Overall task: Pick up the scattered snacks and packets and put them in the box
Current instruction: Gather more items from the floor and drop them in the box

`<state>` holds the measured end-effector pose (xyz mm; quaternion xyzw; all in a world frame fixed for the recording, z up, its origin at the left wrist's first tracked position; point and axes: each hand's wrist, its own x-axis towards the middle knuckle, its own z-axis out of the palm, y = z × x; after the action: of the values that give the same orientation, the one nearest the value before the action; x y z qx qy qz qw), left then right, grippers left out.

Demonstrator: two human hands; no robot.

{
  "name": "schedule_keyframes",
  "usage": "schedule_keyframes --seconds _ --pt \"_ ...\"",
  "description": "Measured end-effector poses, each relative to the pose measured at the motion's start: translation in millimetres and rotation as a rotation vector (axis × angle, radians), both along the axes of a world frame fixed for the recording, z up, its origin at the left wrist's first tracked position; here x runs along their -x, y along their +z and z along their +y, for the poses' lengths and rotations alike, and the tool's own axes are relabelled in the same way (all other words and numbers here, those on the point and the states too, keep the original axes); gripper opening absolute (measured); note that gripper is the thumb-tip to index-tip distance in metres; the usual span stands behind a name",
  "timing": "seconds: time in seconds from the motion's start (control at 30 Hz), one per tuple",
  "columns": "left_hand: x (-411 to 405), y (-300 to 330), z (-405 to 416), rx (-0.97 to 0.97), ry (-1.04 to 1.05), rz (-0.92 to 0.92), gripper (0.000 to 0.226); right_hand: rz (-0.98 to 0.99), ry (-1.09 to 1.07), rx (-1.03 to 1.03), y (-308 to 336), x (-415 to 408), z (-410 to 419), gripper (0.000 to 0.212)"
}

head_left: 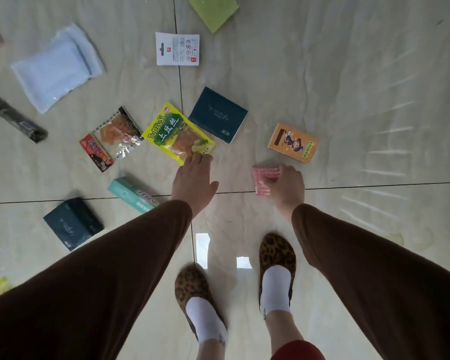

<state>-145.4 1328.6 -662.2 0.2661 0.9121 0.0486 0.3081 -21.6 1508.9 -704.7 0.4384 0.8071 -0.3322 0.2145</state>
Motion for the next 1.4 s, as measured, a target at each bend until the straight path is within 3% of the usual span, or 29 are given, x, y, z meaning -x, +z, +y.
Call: schedule_keyframes --seconds 0.13,0.3,0.43,0.6,0.73,0.87,1.0,1.07,1.17,1.23,1.4 --pt "17 11 20 -0.068 0.038 0.057 0.054 0.176 0.089 -0.060 23 8 42 0.039" --pt "66 -5 60 -0.188 -0.034 0.208 0.066 0.089 0.228 -0.168 15 31 95 0.048" --pt "103 -30 82 0.009 -0.285 0.178 0.081 0.101 0.068 -0.043 0 38 102 0.065" --pt "115 -31 98 0.259 -0.452 0.314 0.092 -0.015 0.178 -0.023 -7 43 101 0.063" --pt "115 -18 97 0.266 -0.455 0.361 0.064 -0.139 0.280 -0.093 -2 50 85 0.053" --pt "100 -12 78 0.006 -0.136 0.274 0.055 -0.032 0.228 -0.007 0 47 62 0.052" --pt "80 -7 42 -0.261 0.585 -0.155 0.051 -0.043 0.253 -0.037 0 44 44 0.068" --pt "70 -11 19 -0.320 0.879 -0.220 0.055 -0.077 0.189 -0.009 3 47 33 0.068" --pt "68 -20 -14 -0.139 1.049 -0.158 0.072 -0.109 0.114 0.061 3 53 14 0.056" --pt "69 -31 -24 -0.087 1.134 -0.213 0.072 -0.078 0.083 0.090 -4 55 5 0.048" --pt "76 -41 -7 -0.269 1.261 -0.305 0.070 0.097 -0.159 0.304 -11 72 0 0.022"
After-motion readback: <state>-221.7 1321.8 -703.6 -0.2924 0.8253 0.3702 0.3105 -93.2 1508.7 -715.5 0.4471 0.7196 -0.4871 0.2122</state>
